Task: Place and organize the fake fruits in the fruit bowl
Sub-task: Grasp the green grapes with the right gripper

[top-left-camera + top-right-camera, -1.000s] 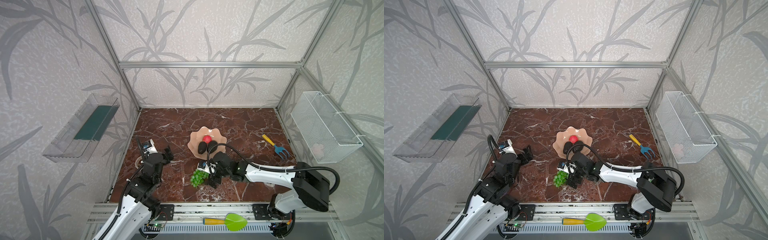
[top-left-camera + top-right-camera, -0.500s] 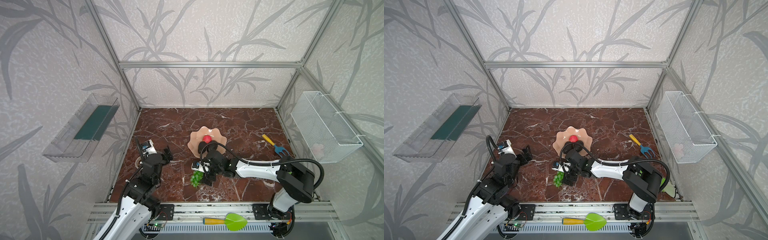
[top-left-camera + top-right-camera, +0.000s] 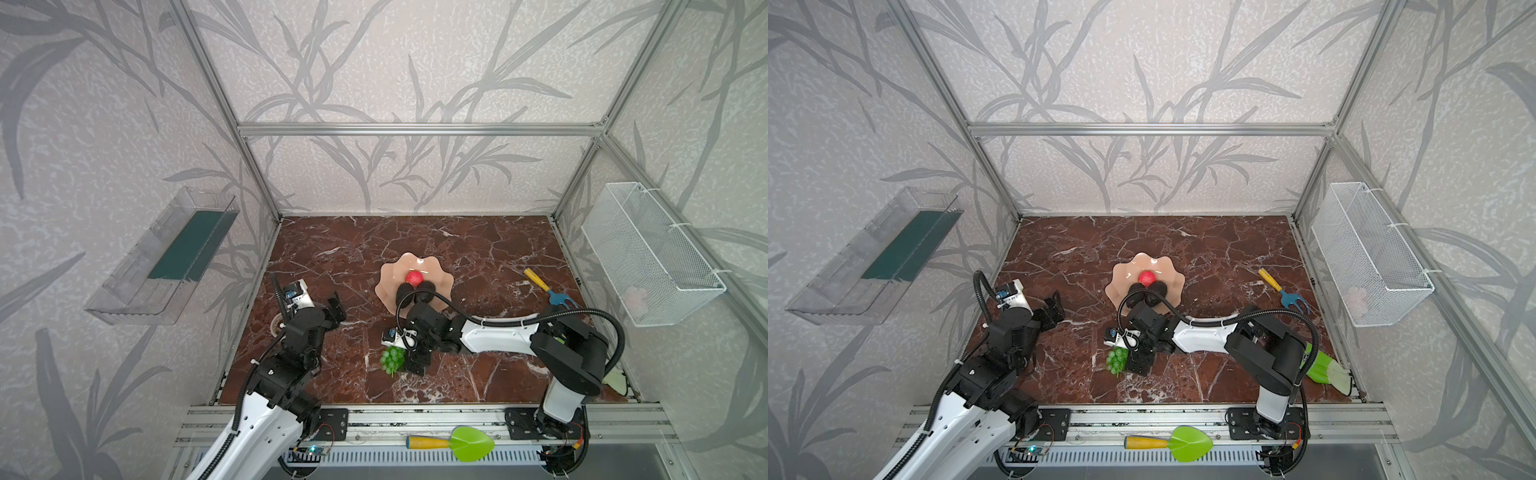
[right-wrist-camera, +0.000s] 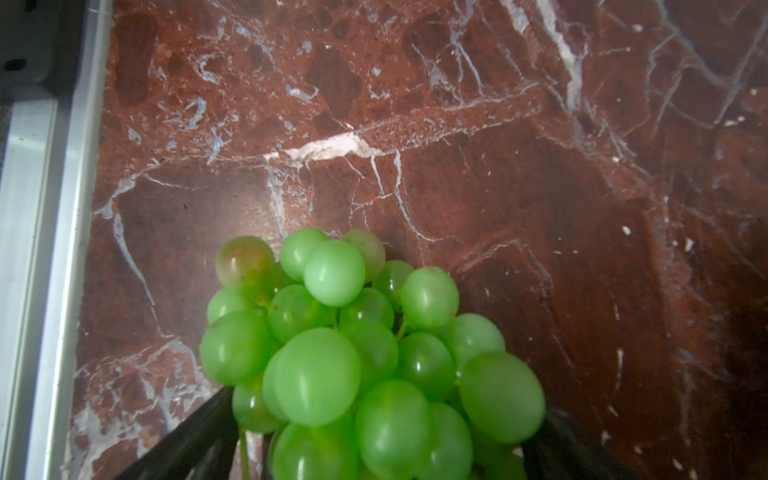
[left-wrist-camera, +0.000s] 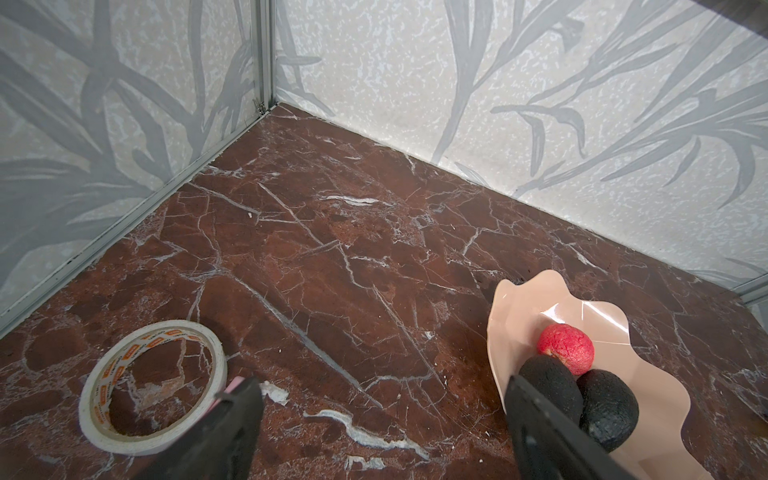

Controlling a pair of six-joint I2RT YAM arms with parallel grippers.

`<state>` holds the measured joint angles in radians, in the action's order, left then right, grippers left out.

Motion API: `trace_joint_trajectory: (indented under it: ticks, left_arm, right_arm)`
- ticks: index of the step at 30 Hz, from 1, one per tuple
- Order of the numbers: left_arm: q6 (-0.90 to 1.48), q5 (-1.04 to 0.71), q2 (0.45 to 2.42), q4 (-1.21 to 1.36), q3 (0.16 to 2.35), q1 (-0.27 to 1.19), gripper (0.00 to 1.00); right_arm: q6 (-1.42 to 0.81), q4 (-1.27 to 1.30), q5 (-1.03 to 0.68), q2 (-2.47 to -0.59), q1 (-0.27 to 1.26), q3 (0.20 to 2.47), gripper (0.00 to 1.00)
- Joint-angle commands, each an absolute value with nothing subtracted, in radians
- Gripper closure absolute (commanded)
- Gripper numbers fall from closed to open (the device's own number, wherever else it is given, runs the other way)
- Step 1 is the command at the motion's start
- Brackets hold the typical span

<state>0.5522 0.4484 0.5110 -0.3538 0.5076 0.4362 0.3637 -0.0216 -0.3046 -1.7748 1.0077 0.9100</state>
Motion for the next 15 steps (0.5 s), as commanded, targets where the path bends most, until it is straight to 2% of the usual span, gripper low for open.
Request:
trace_joint_trajectory:
  ticks: [1,4,7,12,15]
  left_arm:
    - [0.554,0.479,0.504,-0.376,0.529,0.429,0.08]
    - [0.555,0.479,0.504,-0.375,0.529,0.429,0.08]
    - [0.554,0.479,0.504,-0.375,0.529,0.429,0.08]
    - [0.555,0.479,0.505,-0.374,0.527,0.429,0.08]
    - [0.557,0.480,0.502,-0.373,0.526,0.429,0.08]
  right_arm:
    - [0.344,-0.017,-0.348,-1.800,1.005,0.929,0.01]
    - [0.332,-0.024,-0.367,-1.818,1.005,0.937,0.04]
    - [0.317,-0.017,-0.380,-1.820,1.005,0.930,0.12]
    - [0.292,-0.005,-0.380,-1.800,1.006,0.911,0.38]
    - [0.284,-0.001,-0.379,-1.783,1.007,0.898,0.47]
